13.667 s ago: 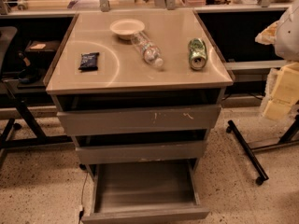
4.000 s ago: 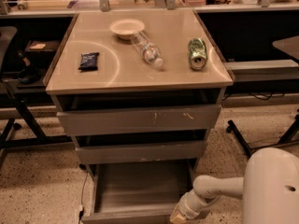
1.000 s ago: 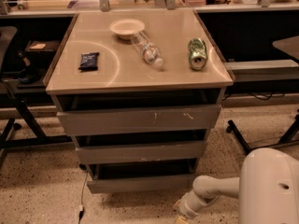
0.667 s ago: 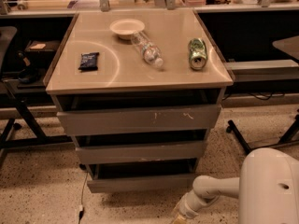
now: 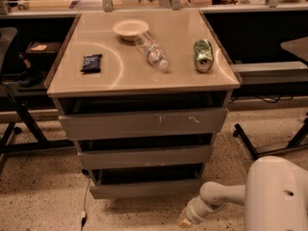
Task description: Close bottom drawer
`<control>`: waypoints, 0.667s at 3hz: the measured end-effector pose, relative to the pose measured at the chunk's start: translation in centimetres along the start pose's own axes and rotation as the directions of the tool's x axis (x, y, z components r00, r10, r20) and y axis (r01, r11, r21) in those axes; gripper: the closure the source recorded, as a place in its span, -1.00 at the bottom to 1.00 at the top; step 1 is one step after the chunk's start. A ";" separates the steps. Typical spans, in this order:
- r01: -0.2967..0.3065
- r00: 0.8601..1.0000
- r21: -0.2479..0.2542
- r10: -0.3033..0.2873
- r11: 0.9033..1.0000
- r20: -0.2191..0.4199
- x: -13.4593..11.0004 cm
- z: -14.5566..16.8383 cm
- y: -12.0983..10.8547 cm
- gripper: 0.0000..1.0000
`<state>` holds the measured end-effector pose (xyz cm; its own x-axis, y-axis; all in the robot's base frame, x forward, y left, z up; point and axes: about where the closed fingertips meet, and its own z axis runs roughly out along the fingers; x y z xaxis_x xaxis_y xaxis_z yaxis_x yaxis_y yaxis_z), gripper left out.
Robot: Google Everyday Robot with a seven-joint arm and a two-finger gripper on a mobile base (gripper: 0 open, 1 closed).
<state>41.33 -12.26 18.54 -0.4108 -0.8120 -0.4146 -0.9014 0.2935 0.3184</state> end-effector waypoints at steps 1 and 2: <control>-0.012 1.000 0.029 0.011 1.000 0.020 0.1 0.6 -1.9 1.00; -0.013 0.999 0.080 0.008 0.997 0.053 -1.2 0.9 -5.9 1.00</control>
Offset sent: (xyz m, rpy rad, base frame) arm 0.1140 -0.0071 -0.0304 0.0196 -0.1505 -0.1028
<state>47.02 -12.55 16.38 -0.4251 -0.7817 -0.4564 -0.9042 0.3430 0.2545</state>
